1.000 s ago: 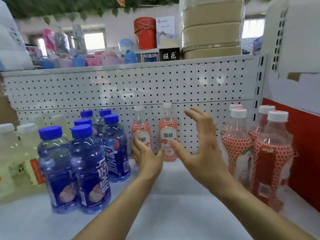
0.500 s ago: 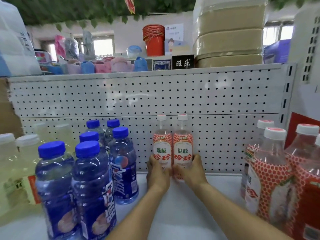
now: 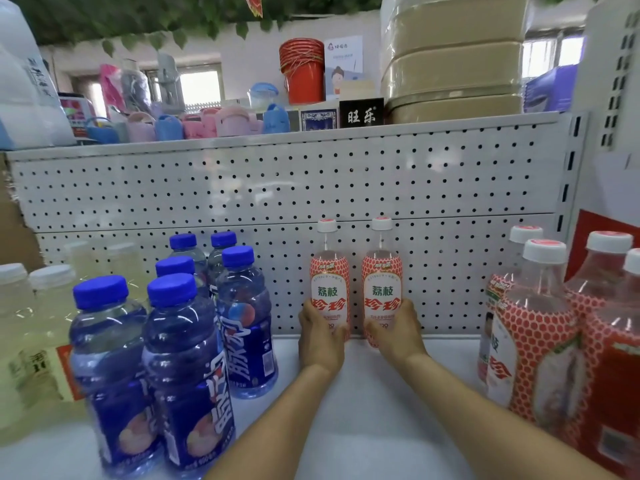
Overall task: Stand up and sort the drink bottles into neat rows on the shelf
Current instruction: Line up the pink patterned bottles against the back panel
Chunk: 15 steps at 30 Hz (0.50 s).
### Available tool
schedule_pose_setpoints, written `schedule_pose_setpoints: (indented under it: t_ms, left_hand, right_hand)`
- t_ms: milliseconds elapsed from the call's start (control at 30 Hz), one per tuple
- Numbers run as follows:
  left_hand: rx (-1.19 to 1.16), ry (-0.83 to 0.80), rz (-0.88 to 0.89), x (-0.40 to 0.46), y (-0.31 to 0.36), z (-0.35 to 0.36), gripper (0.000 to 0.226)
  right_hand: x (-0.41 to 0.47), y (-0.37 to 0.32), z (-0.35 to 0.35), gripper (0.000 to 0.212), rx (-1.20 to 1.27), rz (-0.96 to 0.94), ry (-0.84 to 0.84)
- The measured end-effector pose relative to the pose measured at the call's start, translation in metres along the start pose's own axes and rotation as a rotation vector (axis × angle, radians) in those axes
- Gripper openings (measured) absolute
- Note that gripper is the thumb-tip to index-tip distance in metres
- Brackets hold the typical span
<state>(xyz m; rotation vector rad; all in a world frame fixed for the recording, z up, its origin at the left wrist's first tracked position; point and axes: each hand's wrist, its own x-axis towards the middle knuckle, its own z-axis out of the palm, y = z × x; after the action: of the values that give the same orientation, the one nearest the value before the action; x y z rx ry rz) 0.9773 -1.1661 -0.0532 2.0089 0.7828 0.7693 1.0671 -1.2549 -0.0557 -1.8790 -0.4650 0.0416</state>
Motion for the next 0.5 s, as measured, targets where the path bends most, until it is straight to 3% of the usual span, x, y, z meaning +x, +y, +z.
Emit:
schedule_pose_setpoints:
  t_ms: [133, 267, 367, 500]
  left_hand:
    - [-0.024, -0.034, -0.066, -0.007, 0.009, -0.006, 0.07]
    - [-0.002, -0.087, -0.023, -0.037, 0.023, -0.009, 0.088]
    - [-0.005, -0.188, 0.181, -0.075, 0.034, -0.008, 0.089]
    - [-0.127, -0.335, 0.274, -0.113, 0.057, 0.012, 0.087]
  right_hand:
    - [-0.024, -0.009, -0.01, 0.068, -0.146, -0.007, -0.037]
    - [-0.073, -0.026, -0.045, 0.077, -0.118, -0.191, -0.131]
    - [-0.11, -0.039, -0.083, 0.063, -0.054, -0.338, -0.139]
    - [-0.153, -0.044, -0.13, 0.038, 0.051, -0.565, 0.085]
